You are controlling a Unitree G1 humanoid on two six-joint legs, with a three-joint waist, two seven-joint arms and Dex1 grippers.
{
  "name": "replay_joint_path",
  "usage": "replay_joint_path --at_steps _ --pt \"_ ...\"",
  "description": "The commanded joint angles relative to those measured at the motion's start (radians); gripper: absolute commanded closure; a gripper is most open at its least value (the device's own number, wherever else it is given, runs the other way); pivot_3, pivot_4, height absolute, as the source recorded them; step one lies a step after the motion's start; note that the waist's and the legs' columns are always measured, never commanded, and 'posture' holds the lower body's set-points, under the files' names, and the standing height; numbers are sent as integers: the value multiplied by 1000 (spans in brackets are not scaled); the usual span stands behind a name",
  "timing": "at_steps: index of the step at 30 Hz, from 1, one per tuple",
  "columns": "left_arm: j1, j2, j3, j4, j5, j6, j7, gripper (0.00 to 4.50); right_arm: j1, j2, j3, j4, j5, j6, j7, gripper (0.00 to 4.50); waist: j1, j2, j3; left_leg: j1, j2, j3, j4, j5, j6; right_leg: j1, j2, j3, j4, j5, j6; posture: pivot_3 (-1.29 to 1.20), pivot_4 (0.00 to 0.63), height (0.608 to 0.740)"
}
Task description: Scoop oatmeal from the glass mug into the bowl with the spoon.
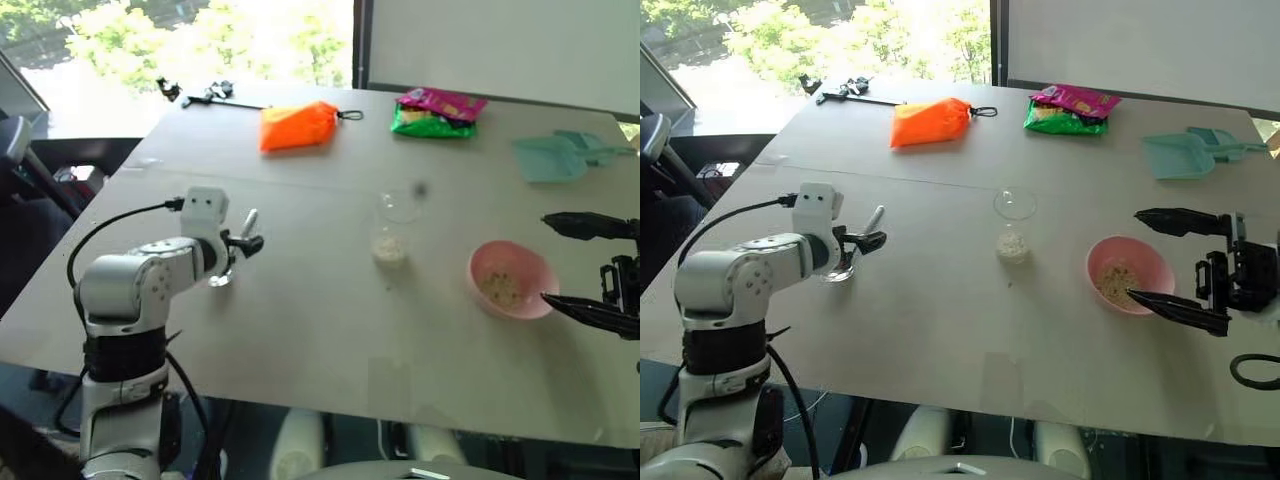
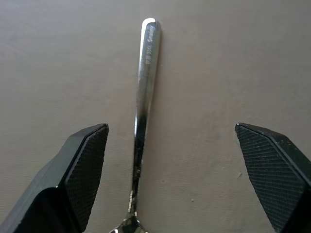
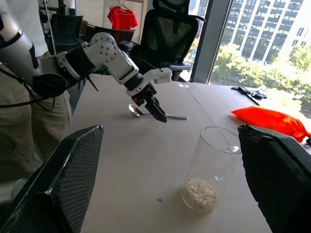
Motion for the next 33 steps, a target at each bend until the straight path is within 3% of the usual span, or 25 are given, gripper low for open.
replay_joint_path --at_steps 1,9,14,17,22,26,28,29,31,33 --pt "-14 -8 42 17 44 61 36 947 7 3 -29 -26 7 -9 -14 0 -1 0 0 0 0 0 0 0 0 0 0 0 1 0 0 0 150 740" --pt "13 -2 40 59 102 34 21 4485 19 8 -32 -55 14 58 -160 0 -1 1 0 2 0 1 1 0 0 0 0 1 3 0 0 0 150 740" --pt "30 28 16 42 147 -82 6 4485 -8 46 -26 -76 -47 52 -347 0 -2 1 -1 2 0 1 2 0 0 0 -1 1 4 0 0 0 150 740" --pt "22 40 28 6 176 -220 11 4485 -18 1 8 -114 -100 146 -488 0 -2 1 -1 2 1 1 2 0 0 -1 -1 2 6 0 -1 0 150 740" --pt "-65 36 -1 -42 167 -546 -100 4485 -144 -10 6 -140 14 273 -661 0 3 -1 1 -3 2 1 5 0 0 -3 -2 2 6 0 -1 0 150 740" --pt "-154 27 -108 -52 172 -783 -253 4485 -356 -47 112 -174 111 442 -851 0 4 -1 1 -10 2 -2 10 0 0 -7 -3 -1 5 0 -1 0 150 740" --pt "-185 26 -163 -47 170 -877 -342 4485 -520 -84 209 -146 157 628 -1013 0 2 0 1 -15 1 -2 11 0 0 -11 -3 -2 5 0 -1 0 150 740" --pt "-192 23 -182 -42 160 -913 -388 4485 -597 -66 247 -115 202 679 -1045 0 -3 0 1 -15 1 -2 11 0 0 -11 -3 -2 6 0 -1 0 150 740" --pt "-206 32 -252 -29 175 -1041 -507 4485 -749 85 305 -19 343 728 -1201 0 -10 -1 0 -16 2 -3 11 0 0 -12 -3 -3 5 0 -1 0 150 740" --pt "-212 33 -281 -11 188 -1111 -559 4485 -815 166 317 25 400 765 -1310 0 -16 0 1 -16 2 -3 10 0 0 -12 0 -3 5 0 -1 0 150 740"
